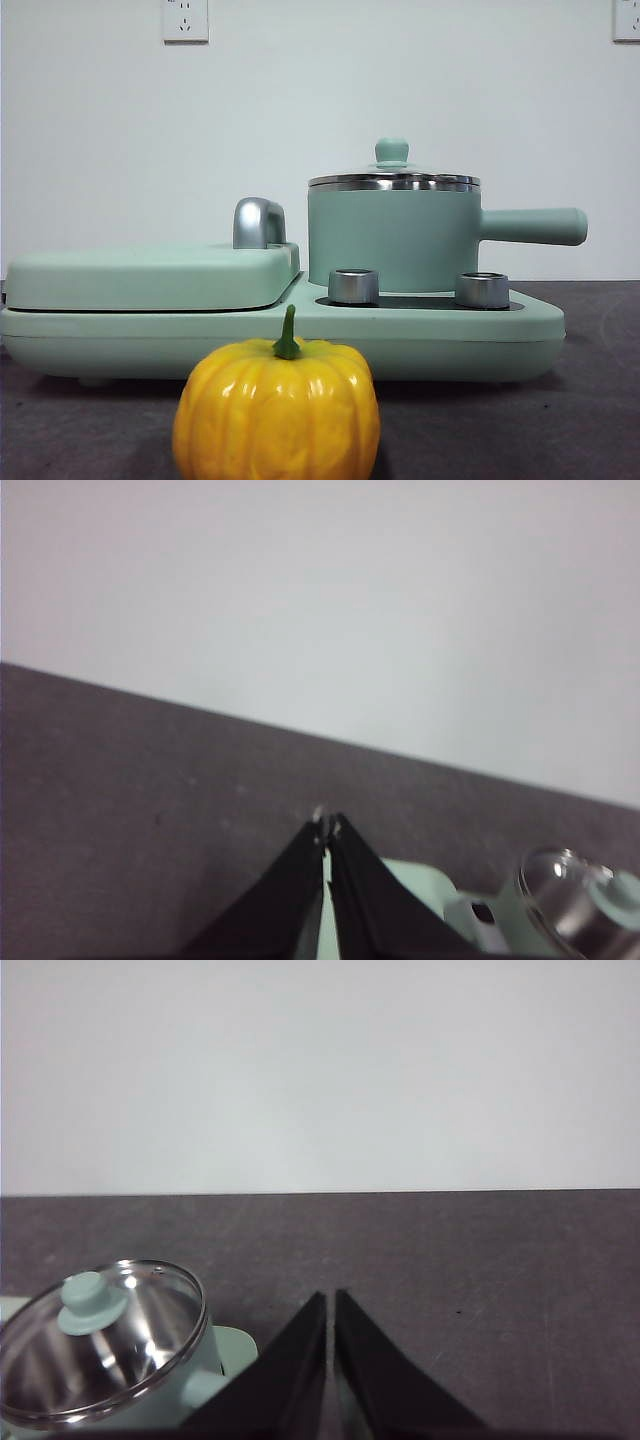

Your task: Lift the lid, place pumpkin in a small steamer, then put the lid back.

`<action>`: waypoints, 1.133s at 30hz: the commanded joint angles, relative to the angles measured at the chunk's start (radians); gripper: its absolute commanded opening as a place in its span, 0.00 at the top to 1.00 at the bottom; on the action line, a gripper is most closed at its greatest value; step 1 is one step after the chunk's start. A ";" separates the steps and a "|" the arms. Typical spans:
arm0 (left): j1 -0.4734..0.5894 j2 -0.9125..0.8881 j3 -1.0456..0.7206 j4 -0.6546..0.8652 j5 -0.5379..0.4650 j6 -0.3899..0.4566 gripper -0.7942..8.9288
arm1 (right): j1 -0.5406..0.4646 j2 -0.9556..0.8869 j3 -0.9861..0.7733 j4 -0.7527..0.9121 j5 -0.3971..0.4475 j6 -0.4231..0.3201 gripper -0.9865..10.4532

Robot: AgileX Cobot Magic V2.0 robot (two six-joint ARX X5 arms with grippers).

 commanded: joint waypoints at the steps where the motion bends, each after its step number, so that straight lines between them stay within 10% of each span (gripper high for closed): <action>1: -0.002 0.066 0.040 0.000 0.039 0.051 0.91 | 0.001 0.060 0.036 0.009 -0.023 -0.048 0.90; 19: -0.099 0.384 0.161 -0.048 0.167 0.365 0.91 | 0.125 0.353 0.101 0.008 -0.115 -0.267 0.90; 26: -0.183 0.407 0.166 -0.099 0.181 0.677 0.91 | 0.217 0.379 0.101 -0.032 -0.114 -0.408 0.90; 34: -0.214 0.407 0.166 -0.089 0.195 0.714 0.65 | 0.227 0.378 0.101 -0.059 -0.114 -0.463 0.70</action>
